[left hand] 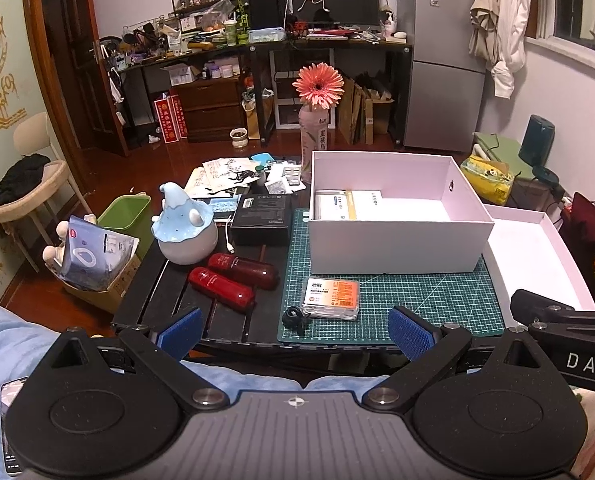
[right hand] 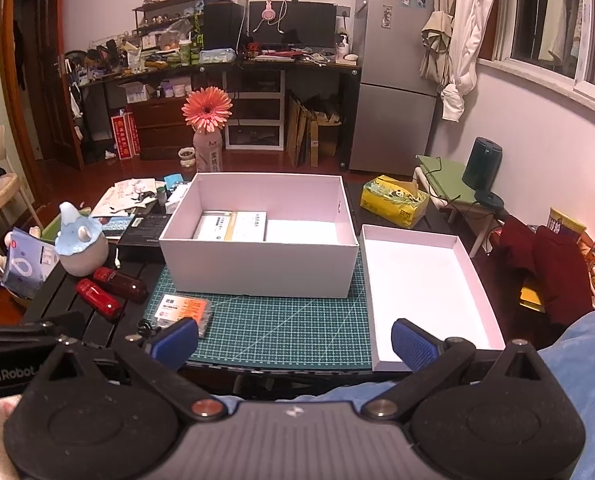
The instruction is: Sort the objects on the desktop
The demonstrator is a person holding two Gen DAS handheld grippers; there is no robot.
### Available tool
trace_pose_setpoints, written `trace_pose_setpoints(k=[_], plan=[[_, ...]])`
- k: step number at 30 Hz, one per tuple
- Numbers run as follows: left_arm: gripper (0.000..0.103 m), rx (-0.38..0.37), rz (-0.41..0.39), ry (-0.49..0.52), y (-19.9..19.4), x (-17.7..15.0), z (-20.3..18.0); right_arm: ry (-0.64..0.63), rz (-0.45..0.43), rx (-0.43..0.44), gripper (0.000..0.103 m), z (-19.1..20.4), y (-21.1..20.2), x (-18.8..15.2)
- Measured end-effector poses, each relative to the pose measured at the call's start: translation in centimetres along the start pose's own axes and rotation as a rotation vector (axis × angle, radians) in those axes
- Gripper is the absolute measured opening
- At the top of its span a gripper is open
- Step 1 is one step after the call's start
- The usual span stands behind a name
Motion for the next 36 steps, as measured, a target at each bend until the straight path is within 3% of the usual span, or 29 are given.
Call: trace_pose_setpoints(k=[14,21,27,36], plan=[[0.101,-0.019,-0.009,0.001,0.5,-0.4,0.6,-0.044,-0.014,-0.016,0.103,0.0,1.2,-0.2],[0.101,-0.004,-0.004,-0.009,0.9,-0.7,1.5,-0.030,-0.040,0.021,0.103,0.0,1.4,-0.6],[0.101,0.008,-0.001,-0.014,1.2,-0.8,2.1,-0.019,-0.089,-0.034,0.103,-0.4,1.4,-0.4],[0.101,-0.005,-0.022,-0.048,1.4,-0.4,3.7,-0.011,-0.019,0.036,0.103,-0.2,2.9,-1.0]])
Point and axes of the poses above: each gripper's, at about its wrist camera, not at the fingertips, and y roughly the way its jaws point, z to its left, x to its top, the point moved 5 cm from there along y, roughly the way its jaws point, and after that the axes turned 6 degrees about -z, right-handed, at the moved point
